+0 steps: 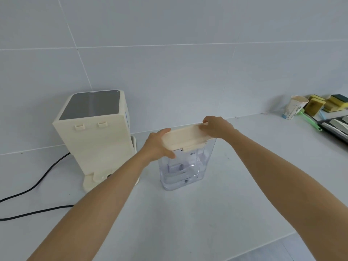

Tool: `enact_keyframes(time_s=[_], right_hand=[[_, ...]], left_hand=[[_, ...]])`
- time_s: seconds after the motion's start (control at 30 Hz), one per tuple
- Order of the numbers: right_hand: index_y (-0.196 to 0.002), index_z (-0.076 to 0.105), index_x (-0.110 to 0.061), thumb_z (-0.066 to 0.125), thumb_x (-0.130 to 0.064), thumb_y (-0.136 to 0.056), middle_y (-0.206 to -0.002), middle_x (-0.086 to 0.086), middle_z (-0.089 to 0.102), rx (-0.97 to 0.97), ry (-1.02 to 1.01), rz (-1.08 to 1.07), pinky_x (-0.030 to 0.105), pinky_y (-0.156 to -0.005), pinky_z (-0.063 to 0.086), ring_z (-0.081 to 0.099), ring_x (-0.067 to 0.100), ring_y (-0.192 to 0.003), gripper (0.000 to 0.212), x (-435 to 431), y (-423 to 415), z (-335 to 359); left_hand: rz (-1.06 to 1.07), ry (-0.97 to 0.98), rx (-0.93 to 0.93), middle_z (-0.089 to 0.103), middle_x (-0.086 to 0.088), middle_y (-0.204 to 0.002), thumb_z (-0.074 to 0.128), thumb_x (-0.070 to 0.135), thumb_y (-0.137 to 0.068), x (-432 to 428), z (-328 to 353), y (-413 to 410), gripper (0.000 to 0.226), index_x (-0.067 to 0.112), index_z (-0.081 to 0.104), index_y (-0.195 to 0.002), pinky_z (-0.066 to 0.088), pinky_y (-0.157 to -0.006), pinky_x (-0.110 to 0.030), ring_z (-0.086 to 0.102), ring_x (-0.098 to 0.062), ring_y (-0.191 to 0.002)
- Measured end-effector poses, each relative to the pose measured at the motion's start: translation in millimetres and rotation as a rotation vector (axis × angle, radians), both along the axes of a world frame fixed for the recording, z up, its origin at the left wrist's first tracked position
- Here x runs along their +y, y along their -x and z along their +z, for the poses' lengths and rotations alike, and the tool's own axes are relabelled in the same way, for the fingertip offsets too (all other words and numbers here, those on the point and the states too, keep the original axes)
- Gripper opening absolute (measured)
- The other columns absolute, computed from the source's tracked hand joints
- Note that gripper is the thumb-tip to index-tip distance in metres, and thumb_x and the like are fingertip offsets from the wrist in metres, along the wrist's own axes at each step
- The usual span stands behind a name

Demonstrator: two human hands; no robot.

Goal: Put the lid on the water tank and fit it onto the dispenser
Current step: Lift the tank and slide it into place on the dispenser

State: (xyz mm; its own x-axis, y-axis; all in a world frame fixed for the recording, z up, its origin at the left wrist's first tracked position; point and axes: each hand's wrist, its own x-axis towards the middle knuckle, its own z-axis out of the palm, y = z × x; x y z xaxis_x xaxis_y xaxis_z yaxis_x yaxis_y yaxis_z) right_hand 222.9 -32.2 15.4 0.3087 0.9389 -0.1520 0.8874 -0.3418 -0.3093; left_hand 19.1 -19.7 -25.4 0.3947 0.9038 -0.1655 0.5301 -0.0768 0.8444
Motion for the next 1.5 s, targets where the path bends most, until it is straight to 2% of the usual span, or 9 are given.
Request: enact_keyframes(time_s=[0.13,0.27,0.5,0.63,0.77,0.83,0.93,1.27,1.5], right_hand=[[-0.125,0.047,-0.019,0.039,-0.045,-0.089,-0.126,0.009,0.055,-0.012,0.027,-0.012,0.033,-0.085,0.036,0.052,0.029,-0.112,0.046,-18,-6,-1],[-0.132,0.039,-0.020,0.053,-0.063,-0.074,-0.133,0.007,0.050,0.081,0.052,-0.003,0.039,-0.097,0.038,0.047,0.029,-0.120,0.074,-37,-10,-1],[-0.140,0.023,-0.018,0.080,-0.032,-0.063,-0.140,0.011,0.039,0.214,0.050,0.072,0.035,-0.092,0.039,0.040,0.028,-0.124,0.097,-60,-18,-10],[-0.144,0.013,-0.019,0.082,-0.020,-0.062,-0.145,0.013,0.032,0.344,-0.113,0.053,0.039,-0.105,0.031,0.034,0.030,-0.131,0.107,-66,-19,-30],[-0.145,-0.011,-0.019,0.081,-0.013,-0.063,-0.153,0.011,0.022,0.521,-0.198,0.016,0.040,-0.111,0.026,0.027,0.029,-0.138,0.124,-69,-19,-47],[-0.144,-0.015,-0.016,0.080,-0.011,-0.064,-0.151,0.008,0.023,0.589,-0.186,-0.011,0.035,-0.106,0.031,0.035,0.028,-0.131,0.125,-70,-19,-55],[-0.146,-0.001,-0.017,0.081,-0.011,-0.063,-0.131,-0.002,0.036,0.655,-0.210,-0.047,0.032,-0.095,0.037,0.039,0.018,-0.111,0.117,-72,-15,-67],[-0.135,0.036,-0.017,0.085,-0.011,-0.056,-0.106,-0.011,0.049,0.698,-0.329,-0.121,0.029,-0.084,0.037,0.042,0.016,-0.100,0.093,-68,-11,-78],[-0.131,0.043,-0.017,0.085,-0.011,-0.055,-0.111,-0.006,0.053,0.700,-0.343,-0.006,0.027,-0.091,0.036,0.044,0.015,-0.103,0.087,-57,6,-56]], left_hand=[[-0.050,0.056,-0.103,0.041,-0.002,-0.125,0.076,-0.005,-0.059,7,2,8,0.092,0.024,0.034,-0.135,0.037,-0.089,-0.028,0.041,-0.020,-0.113],[-0.095,0.108,-0.151,0.040,0.002,-0.126,0.075,-0.006,-0.061,16,0,13,0.096,0.025,0.028,-0.138,0.034,-0.092,-0.027,0.039,-0.013,-0.116],[-0.135,0.206,-0.215,0.032,-0.004,-0.147,0.071,-0.010,-0.065,29,-6,11,0.102,0.025,0.016,-0.143,0.032,-0.099,-0.031,0.033,-0.021,-0.132],[-0.112,0.212,-0.249,0.030,-0.004,-0.148,0.073,-0.007,-0.064,30,-13,10,0.107,0.026,0.010,-0.144,0.029,-0.102,-0.032,0.031,-0.022,-0.134],[-0.111,0.170,-0.223,0.044,0.000,-0.134,0.080,0.002,-0.059,26,-28,5,0.098,0.019,0.026,-0.139,0.031,-0.103,-0.029,0.035,-0.019,-0.131],[-0.104,0.162,-0.199,0.046,0.001,-0.135,0.081,0.006,-0.058,26,-35,5,0.091,0.019,0.034,-0.135,0.031,-0.103,-0.029,0.035,-0.018,-0.131],[-0.090,0.148,-0.182,0.045,-0.003,-0.139,0.081,0.010,-0.059,27,-38,5,0.087,0.019,0.037,-0.133,0.032,-0.106,-0.036,0.035,-0.020,-0.131],[-0.070,0.011,-0.145,0.054,-0.006,-0.130,0.082,0.016,-0.060,23,-35,9,0.077,0.018,0.045,-0.128,0.038,-0.093,-0.031,0.047,-0.025,-0.120],[0.024,-0.041,-0.194,0.058,-0.001,-0.117,0.083,0.019,-0.059,14,-22,35,0.071,0.019,0.051,-0.122,0.039,-0.088,-0.030,0.050,-0.023,-0.112]])
